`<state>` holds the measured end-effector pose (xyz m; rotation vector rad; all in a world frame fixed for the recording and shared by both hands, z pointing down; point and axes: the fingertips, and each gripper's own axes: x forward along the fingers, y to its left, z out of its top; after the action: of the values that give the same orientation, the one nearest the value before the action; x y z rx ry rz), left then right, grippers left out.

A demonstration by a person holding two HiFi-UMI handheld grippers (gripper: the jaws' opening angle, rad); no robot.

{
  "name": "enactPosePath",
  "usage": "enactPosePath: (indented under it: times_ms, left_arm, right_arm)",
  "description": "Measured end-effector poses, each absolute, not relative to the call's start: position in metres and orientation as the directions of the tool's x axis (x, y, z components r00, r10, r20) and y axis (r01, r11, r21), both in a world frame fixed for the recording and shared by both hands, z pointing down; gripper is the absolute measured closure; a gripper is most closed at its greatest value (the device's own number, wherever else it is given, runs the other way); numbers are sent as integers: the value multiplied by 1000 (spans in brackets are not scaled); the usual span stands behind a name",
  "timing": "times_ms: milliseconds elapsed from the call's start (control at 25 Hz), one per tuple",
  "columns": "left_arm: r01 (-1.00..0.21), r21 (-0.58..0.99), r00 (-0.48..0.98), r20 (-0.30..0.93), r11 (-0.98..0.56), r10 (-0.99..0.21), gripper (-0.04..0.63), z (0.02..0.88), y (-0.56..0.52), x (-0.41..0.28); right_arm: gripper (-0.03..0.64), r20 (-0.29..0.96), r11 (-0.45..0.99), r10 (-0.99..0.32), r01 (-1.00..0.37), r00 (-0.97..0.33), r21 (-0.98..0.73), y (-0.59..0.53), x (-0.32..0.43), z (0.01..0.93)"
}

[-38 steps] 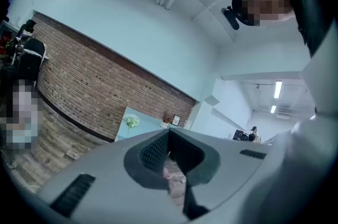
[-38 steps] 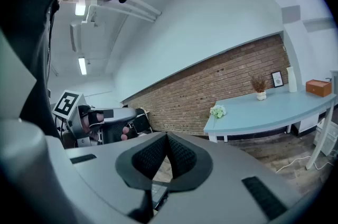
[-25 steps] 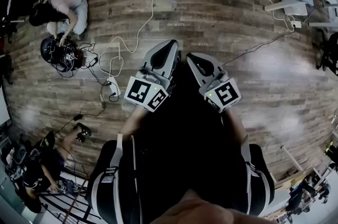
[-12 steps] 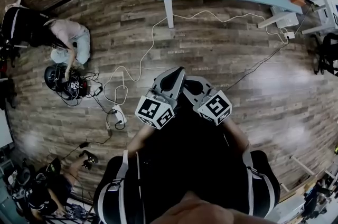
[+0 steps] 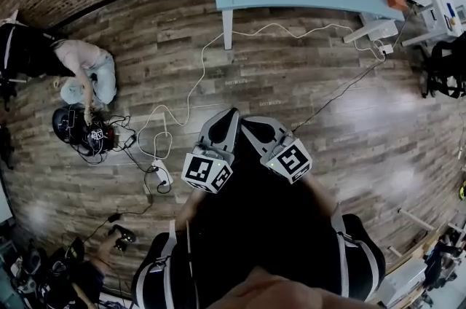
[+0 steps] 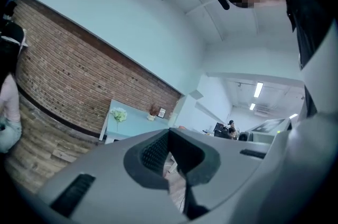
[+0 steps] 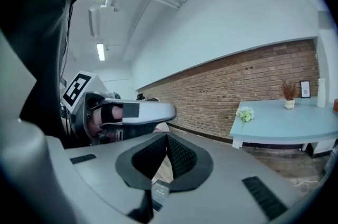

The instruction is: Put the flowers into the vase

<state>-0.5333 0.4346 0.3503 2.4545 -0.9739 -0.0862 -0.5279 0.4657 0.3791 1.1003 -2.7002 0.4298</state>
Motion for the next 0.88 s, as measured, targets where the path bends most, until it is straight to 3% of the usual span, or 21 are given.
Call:
enactPosePath:
  times_ms: [280, 480, 880]
  left_arm:
    - [-674, 497, 694, 170, -548, -699, 572, 366, 416, -565]
    - [-674, 520, 661, 109, -524, -742, 572, 348, 387, -559]
    - [-785, 432, 556, 172, -445, -813, 572, 361, 327, -553]
  right_arm:
    - [600, 330, 576, -701, -775, -632, -261, 457, -504, 388]
    - [600, 315, 574, -707, -774, -633, -266, 429, -484, 389]
    - [600, 233, 572, -718, -746, -656, -340, 355, -439, 393]
